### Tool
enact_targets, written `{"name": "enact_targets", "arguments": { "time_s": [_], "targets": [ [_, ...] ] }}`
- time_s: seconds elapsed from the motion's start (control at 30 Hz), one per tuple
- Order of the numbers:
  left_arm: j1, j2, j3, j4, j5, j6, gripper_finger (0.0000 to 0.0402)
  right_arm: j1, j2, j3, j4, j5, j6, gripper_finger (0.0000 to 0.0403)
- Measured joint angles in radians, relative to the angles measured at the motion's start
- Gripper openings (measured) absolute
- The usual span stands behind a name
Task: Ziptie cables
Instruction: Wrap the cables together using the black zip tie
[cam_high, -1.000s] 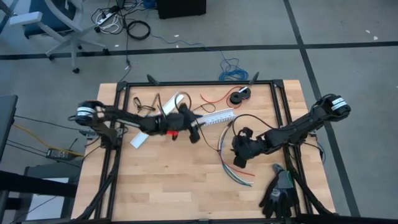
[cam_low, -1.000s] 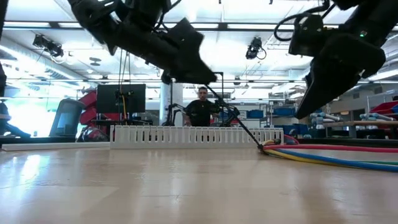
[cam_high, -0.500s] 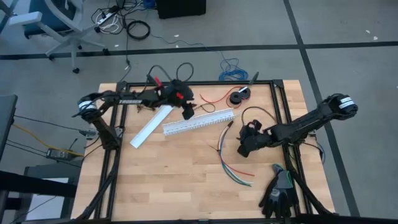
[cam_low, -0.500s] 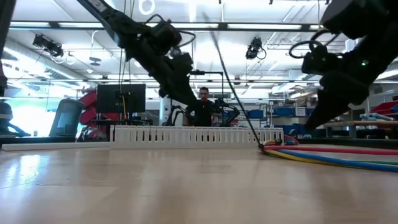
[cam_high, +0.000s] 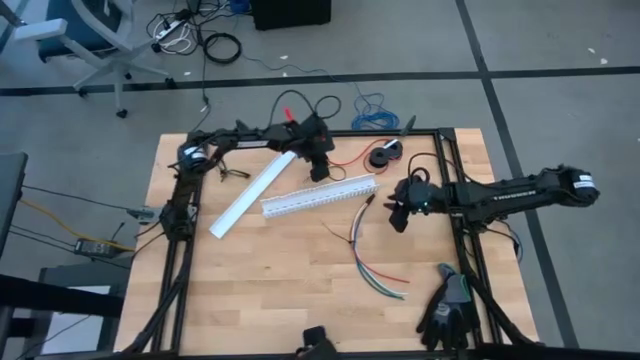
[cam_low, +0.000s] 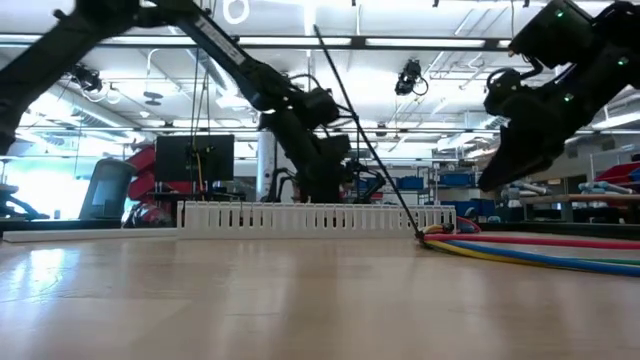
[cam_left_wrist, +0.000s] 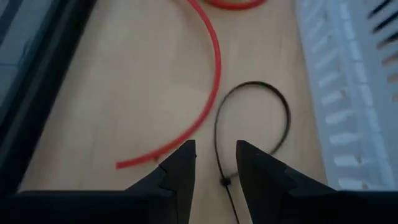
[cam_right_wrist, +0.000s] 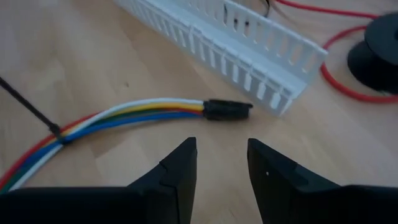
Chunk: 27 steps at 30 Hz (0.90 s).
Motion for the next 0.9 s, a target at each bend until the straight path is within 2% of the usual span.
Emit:
{"name": "enact_targets", "arguments": {
  "time_s": [0.13, 0.27, 0.6, 0.9],
  "targets": [
    [-0.001, 0.069, 0.117, -0.126, 0.023, 0.002, 0.0125, -0.041, -0.021, 0.001, 0.017, -0.034, -0.041, 0.0127],
    [-0.001, 0.100, 0.170, -0.174, 0.038, 0.014, 0.0125, -0.078, -0.041, 0.001, 0.025, -0.035, -0.081, 0.0127],
    [0.002, 0.106, 0.174, -0.221, 0.006, 0.026, 0.0125, -0.148, -0.060, 0.001, 0.082, -0.056, -0.132, 0.0126],
    [-0.006, 0.106, 0.171, -0.239, -0.040, -0.004, 0.0125, -0.159, -0.068, 0.001, 0.092, -0.087, -0.137, 0.0126]
  ]
}}
